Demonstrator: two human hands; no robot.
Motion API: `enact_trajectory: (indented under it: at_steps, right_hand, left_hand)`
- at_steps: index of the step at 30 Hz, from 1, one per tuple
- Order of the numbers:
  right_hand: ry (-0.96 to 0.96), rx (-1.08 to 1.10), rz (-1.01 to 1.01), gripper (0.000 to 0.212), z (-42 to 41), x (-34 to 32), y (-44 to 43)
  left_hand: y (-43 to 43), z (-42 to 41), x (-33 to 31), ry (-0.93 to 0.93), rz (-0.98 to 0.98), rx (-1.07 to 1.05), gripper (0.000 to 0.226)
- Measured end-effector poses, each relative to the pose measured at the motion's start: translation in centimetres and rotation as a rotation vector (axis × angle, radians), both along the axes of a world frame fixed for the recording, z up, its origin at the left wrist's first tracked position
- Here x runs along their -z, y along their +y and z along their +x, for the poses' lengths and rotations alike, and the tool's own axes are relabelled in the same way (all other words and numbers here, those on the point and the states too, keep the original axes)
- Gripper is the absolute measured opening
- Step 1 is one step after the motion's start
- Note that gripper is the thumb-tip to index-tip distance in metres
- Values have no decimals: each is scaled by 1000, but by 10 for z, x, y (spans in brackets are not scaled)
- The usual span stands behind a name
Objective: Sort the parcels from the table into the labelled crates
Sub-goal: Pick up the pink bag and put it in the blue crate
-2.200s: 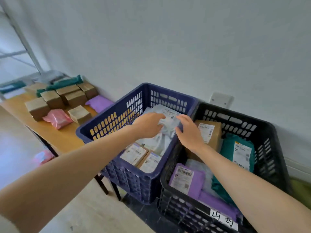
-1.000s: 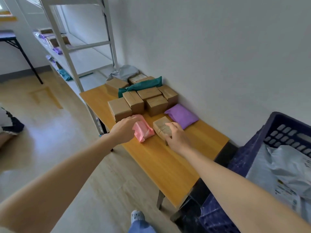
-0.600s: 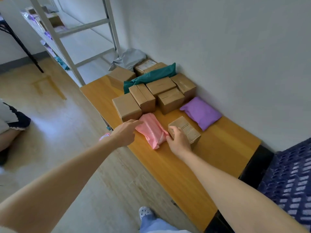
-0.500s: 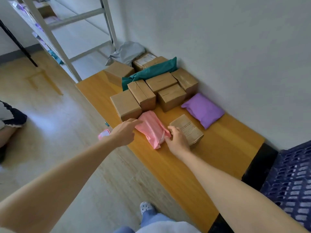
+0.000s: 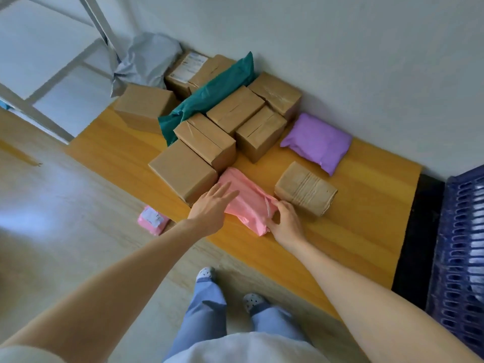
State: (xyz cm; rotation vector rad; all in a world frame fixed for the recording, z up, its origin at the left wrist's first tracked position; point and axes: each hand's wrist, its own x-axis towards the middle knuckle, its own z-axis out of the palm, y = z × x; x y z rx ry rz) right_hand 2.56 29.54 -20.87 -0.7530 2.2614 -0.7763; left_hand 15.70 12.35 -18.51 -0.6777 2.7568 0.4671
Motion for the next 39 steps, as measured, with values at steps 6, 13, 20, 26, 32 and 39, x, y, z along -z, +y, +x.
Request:
enact_trajectory:
  at_steps: [6,13,20,26,32,39]
  right_hand:
    - [-47,279,32,50,18,13,-8]
    - [-330,597,-108,55,32,15,-21]
    - [-441,759,-172,57,37,17,-27]
    - [-618,953,-249,50,35,16,-25]
    - [-698,946,-333,10,39,2,-24]
    - [-737,920,-333,27,38,-19,-20]
  left_hand:
    - [-25,-19,13,-52,32,222,68]
    - [-32,-30,21,-109,31,364,62]
    - [-29,-39,30,-103,33,414,53]
    - [-30,-34,40,-65,-23,453,70]
    - [-26,-28,38,-11,-45,473,72]
    - [-17,-31,26,114,-16,456,71]
